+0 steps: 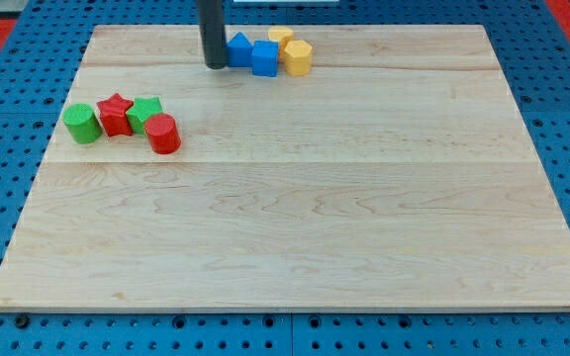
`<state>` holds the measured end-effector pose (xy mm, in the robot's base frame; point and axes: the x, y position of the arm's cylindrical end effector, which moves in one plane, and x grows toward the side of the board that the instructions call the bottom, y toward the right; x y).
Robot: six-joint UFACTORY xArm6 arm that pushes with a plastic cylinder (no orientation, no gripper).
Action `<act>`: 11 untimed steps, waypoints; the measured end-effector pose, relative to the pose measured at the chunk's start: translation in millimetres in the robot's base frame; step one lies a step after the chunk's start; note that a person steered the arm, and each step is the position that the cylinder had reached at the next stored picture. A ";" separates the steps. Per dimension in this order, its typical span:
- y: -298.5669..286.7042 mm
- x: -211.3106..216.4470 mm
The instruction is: Separate the blue blocks and yellow blocks
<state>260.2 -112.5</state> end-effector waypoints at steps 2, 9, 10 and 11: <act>19.3 -18.1; 127.6 1.2; 131.5 7.0; 142.8 35.6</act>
